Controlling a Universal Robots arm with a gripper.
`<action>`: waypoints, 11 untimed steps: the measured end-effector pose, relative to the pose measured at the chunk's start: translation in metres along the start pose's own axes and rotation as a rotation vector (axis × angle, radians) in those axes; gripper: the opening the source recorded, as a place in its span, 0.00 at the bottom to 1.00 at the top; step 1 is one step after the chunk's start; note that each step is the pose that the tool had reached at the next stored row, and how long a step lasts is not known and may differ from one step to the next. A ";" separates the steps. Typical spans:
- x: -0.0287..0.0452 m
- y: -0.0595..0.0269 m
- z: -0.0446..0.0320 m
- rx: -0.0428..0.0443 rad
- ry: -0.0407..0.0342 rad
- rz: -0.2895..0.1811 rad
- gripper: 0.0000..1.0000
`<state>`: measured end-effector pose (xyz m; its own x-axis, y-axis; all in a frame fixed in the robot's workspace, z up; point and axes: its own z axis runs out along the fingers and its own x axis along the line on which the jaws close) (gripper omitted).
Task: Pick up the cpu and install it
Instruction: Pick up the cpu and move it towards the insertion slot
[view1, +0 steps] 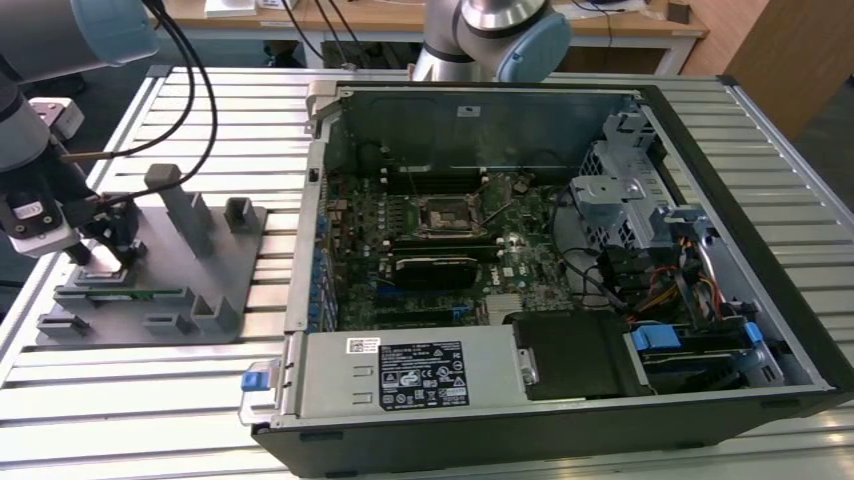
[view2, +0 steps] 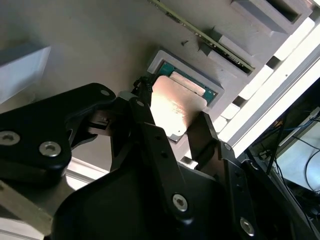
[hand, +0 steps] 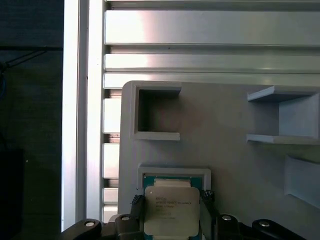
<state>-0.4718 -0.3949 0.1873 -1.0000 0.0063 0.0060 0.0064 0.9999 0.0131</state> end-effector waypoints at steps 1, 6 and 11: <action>0.0000 0.0001 -0.0004 0.0000 0.0000 0.000 0.53; 0.0000 0.0010 -0.0047 -0.0001 -0.0001 0.001 0.53; 0.0001 0.0018 -0.0126 -0.0004 -0.0001 0.002 0.53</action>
<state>-0.4718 -0.3932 0.1999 -1.0000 0.0079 0.0059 0.0080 0.9999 0.0135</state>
